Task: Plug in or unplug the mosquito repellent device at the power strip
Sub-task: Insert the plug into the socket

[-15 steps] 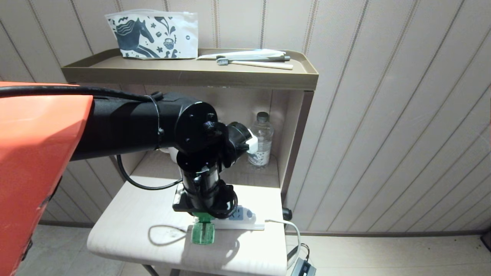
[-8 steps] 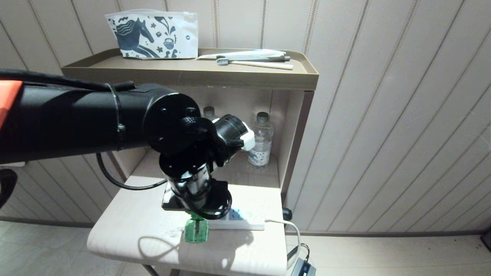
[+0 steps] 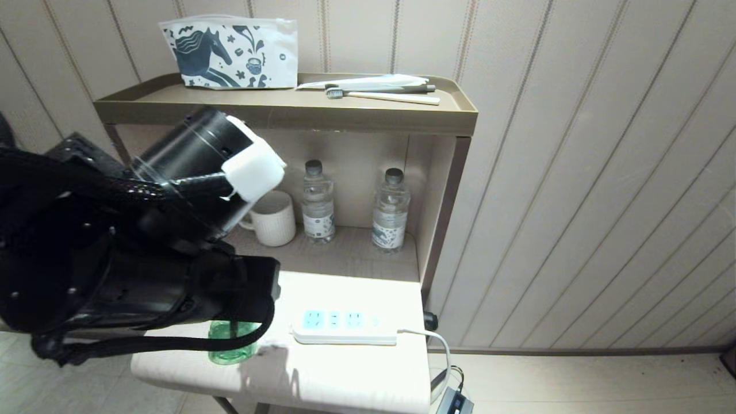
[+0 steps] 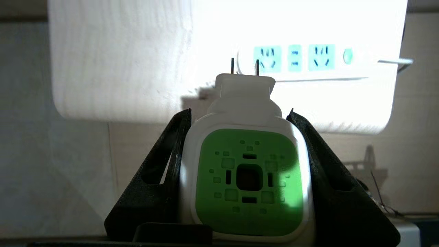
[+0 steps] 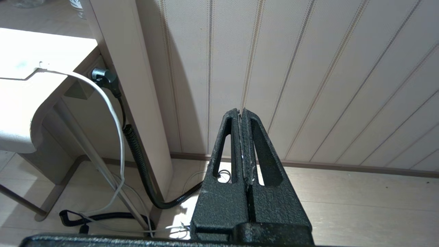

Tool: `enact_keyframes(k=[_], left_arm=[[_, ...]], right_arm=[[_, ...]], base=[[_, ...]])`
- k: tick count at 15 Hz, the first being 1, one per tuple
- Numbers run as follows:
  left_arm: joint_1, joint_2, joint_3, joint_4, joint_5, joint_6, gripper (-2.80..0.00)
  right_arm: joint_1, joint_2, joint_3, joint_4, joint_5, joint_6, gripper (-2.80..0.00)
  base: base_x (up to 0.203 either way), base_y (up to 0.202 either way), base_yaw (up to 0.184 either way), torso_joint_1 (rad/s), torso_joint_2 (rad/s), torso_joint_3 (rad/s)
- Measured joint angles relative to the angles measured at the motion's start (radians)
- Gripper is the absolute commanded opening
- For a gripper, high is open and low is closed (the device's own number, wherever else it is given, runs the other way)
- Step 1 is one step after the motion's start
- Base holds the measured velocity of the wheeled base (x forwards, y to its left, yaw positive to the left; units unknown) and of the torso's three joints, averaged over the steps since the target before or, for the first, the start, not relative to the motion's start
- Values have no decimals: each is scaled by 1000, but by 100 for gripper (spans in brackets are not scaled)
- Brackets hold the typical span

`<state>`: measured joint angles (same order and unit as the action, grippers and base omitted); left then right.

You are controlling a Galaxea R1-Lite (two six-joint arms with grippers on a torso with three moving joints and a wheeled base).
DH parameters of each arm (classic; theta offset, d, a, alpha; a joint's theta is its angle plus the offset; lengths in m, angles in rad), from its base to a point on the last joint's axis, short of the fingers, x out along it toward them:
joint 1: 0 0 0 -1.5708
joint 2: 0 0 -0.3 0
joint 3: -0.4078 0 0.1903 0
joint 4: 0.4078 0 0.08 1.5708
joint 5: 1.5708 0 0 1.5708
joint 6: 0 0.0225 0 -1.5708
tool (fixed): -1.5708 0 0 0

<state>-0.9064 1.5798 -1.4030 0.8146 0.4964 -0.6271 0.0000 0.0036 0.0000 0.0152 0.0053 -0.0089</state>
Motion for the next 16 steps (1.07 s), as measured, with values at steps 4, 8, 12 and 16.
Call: enact_keyframes(k=[4, 8, 12, 16], left_arm=[[37, -222, 105, -186, 108, 154, -280], [277, -405, 369, -514, 44, 403, -280], [401, -467, 717, -884, -41, 471, -280], [433, -396, 939, -1233, -78, 408, -280]], right_arm=[[0, 0, 0, 0, 0, 0, -280], [0, 0, 0, 0, 0, 0, -280], [0, 0, 0, 0, 0, 0, -280], [0, 0, 0, 0, 0, 0, -280]], base=[[0, 0, 0, 0, 0, 0], [0, 0, 0, 0, 0, 0], [0, 0, 0, 0, 0, 0], [0, 0, 0, 0, 0, 0]])
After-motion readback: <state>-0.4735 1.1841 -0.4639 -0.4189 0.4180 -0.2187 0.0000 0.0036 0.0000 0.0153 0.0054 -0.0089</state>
